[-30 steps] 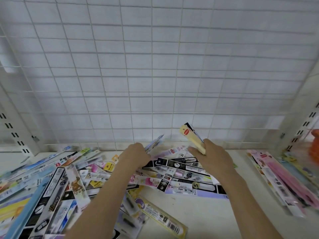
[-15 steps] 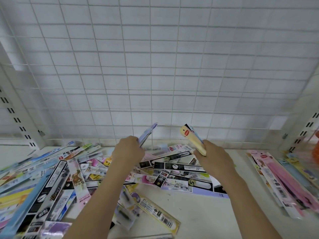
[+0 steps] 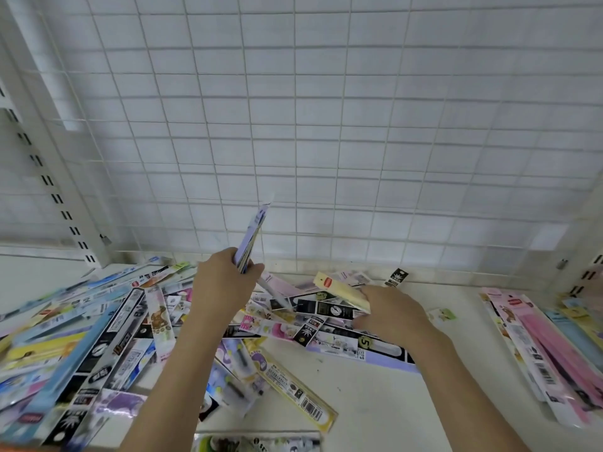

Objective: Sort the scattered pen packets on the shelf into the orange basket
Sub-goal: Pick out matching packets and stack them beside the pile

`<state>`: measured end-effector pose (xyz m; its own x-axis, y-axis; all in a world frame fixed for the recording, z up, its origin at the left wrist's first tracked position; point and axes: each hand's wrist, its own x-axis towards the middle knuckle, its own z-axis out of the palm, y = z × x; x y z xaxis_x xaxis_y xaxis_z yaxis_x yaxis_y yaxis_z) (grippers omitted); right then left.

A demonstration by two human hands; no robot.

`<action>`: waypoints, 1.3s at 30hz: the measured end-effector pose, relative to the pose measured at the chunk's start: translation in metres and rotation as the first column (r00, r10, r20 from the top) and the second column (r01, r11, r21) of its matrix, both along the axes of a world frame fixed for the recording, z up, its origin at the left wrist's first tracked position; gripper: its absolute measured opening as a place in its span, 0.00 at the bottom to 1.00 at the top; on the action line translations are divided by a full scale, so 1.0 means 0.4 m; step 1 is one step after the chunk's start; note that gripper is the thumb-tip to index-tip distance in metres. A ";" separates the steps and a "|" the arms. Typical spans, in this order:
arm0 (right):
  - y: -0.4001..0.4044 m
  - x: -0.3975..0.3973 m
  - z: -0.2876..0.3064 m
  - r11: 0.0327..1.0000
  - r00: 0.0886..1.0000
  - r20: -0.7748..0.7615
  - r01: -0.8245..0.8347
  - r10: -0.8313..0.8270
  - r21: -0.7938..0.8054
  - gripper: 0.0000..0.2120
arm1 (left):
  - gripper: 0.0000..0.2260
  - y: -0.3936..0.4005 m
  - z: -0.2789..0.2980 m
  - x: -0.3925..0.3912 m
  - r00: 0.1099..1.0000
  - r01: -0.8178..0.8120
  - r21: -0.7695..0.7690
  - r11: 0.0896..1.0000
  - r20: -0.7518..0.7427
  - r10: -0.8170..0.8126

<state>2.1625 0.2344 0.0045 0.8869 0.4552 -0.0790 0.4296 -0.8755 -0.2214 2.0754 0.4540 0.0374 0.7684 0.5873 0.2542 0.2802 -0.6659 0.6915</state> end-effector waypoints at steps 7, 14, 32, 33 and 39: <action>-0.021 0.013 0.017 0.991 0.997 0.071 0.035 -0.045 0.132 0.12 | 0.21 -0.018 -0.013 -0.009 0.994 0.106 -0.078 0.991 -0.011 -0.107; -0.094 0.036 0.038 0.958 0.984 0.058 0.149 -0.168 0.247 0.12 | 0.08 -0.063 -0.012 0.025 0.980 0.134 -0.179 0.975 -0.122 -0.157; -0.212 0.039 0.000 0.929 0.957 -0.029 0.288 -0.290 0.234 0.16 | 0.08 -0.171 -0.109 0.176 0.790 0.357 0.084 0.930 -0.558 -0.253; -0.209 0.040 0.001 0.931 0.957 -0.025 0.287 -0.289 0.227 0.16 | 0.07 -0.170 -0.111 0.174 0.792 0.355 0.086 0.931 -0.557 -0.251; -0.154 0.063 0.001 0.930 0.961 -0.078 0.276 -0.265 0.241 0.13 | 0.13 -0.160 -0.070 0.152 0.870 0.274 0.052 0.960 -0.440 -0.224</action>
